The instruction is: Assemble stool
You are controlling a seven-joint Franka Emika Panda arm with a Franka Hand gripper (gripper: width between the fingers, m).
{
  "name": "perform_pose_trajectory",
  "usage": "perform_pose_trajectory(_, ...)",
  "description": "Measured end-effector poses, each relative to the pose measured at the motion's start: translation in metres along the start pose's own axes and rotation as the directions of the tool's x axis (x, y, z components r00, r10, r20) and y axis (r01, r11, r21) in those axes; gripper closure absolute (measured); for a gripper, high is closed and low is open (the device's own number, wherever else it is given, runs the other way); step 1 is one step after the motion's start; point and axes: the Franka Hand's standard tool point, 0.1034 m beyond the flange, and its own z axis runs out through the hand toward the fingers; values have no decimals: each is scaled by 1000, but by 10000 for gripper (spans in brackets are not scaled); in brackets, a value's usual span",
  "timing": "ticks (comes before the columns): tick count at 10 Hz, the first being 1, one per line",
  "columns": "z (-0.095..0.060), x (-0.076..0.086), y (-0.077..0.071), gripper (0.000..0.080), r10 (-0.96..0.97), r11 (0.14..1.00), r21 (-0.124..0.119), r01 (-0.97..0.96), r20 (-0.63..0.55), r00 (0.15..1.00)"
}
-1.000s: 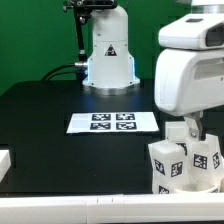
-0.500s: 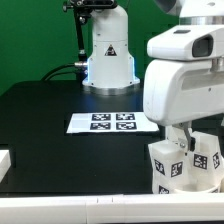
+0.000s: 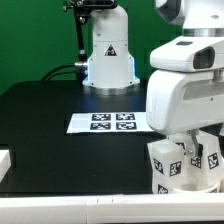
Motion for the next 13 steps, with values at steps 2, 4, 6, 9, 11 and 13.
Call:
perform_pose_trajectory(2, 0, 0, 0, 468, 16, 1000, 0, -16, 0, 1000)
perform_pose_trajectory(4, 0, 0, 1, 468, 52, 999, 0, -52, 0, 999)
perform_pose_trajectory(6, -4, 0, 10, 468, 315, 949, 20, -315, 2, 949)
perform_pose_trajectory(9, -1, 2, 10, 468, 763, 643, 68, -763, 20, 646)
perform_pose_trajectory(11, -2, 1, 12, 466, 853, 518, 78, -852, 35, 522)
perform_pose_trajectory(13, -2, 1, 13, 466, 917, 394, 71, -917, 45, 397)
